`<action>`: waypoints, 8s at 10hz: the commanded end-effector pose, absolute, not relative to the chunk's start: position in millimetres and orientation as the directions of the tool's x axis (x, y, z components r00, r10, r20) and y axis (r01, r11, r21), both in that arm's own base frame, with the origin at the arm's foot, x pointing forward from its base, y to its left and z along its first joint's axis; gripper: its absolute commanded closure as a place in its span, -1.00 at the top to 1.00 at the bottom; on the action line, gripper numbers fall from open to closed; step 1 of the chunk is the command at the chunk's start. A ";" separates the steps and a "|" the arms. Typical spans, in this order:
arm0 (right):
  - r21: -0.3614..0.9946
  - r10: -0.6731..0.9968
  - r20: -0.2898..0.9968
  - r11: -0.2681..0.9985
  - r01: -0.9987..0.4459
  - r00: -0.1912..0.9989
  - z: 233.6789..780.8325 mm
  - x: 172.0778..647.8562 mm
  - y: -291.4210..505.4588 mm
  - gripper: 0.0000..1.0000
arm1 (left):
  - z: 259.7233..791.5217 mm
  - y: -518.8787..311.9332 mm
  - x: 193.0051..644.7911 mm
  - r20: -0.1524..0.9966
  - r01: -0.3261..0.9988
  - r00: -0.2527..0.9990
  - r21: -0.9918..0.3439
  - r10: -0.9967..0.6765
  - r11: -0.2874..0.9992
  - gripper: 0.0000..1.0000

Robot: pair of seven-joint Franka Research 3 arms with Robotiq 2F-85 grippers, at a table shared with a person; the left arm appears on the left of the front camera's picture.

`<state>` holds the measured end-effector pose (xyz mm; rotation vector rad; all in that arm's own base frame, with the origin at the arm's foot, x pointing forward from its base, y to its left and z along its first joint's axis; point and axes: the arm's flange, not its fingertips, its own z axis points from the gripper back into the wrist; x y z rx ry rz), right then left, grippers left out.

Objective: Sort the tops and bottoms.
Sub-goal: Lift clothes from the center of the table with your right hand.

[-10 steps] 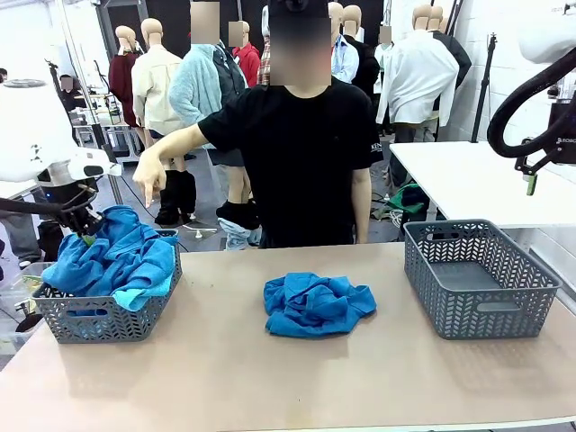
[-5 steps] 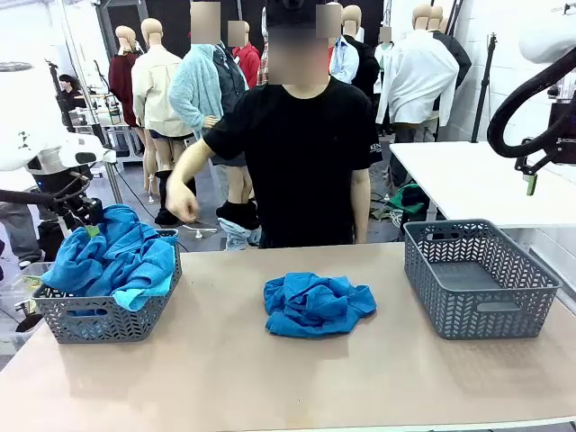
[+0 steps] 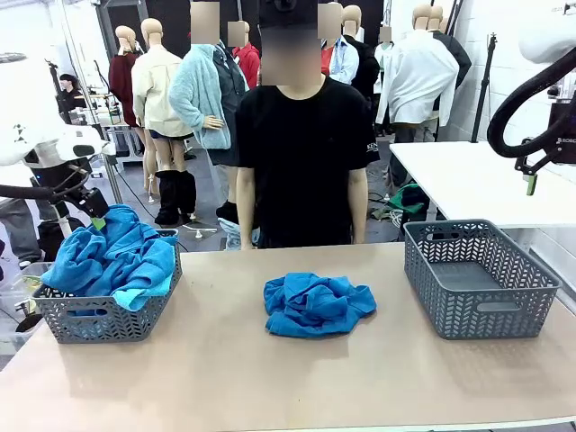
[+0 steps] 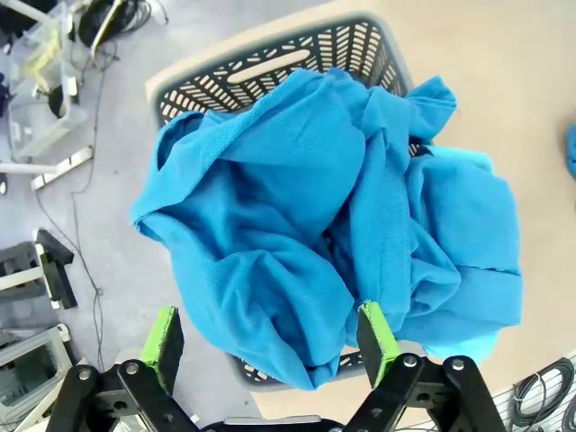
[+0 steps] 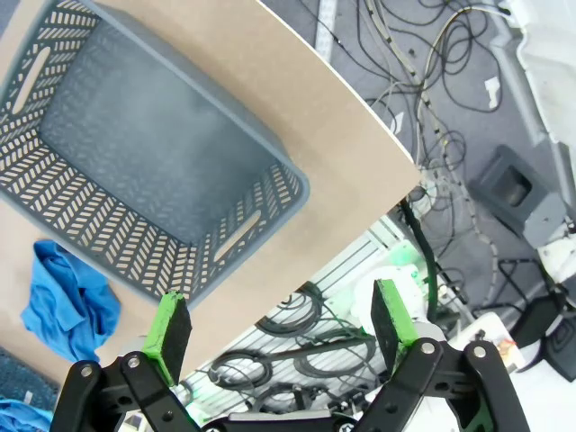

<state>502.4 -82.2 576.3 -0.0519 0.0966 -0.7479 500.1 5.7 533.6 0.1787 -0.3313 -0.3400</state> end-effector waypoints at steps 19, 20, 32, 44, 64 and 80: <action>-0.132 -0.489 0.115 0.855 0.502 0.864 644.2 510.8 -12.2 1.00 | 569.6 301.3 423.3 0.409 -0.277 0.856 -0.151 0.315 0.949 1.00; -0.161 -0.389 0.164 0.896 0.413 0.907 665.5 509.6 22.4 1.00 | 569.6 301.3 423.3 0.409 -0.277 0.856 -0.151 0.315 0.949 1.00; -0.166 0.287 0.217 0.953 -0.255 0.933 683.3 474.2 237.4 1.00 | 569.6 301.3 423.3 0.409 -0.277 0.856 -0.151 0.315 0.949 1.00; -0.012 0.906 0.033 0.422 -0.907 0.421 454.1 553.5 329.6 1.00 | 569.6 301.3 423.3 0.409 -0.277 0.856 -0.151 0.315 0.949 1.00; 0.185 0.996 0.084 -0.013 -0.983 0.003 347.3 521.8 345.7 -0.96 | 569.6 301.3 423.3 0.409 -0.277 0.856 -0.151 0.315 0.949 1.00; -0.179 0.923 0.176 0.372 -0.911 0.342 733.7 397.1 308.8 -1.00 | 569.6 301.3 423.3 0.409 -0.277 0.856 -0.151 0.315 0.949 1.00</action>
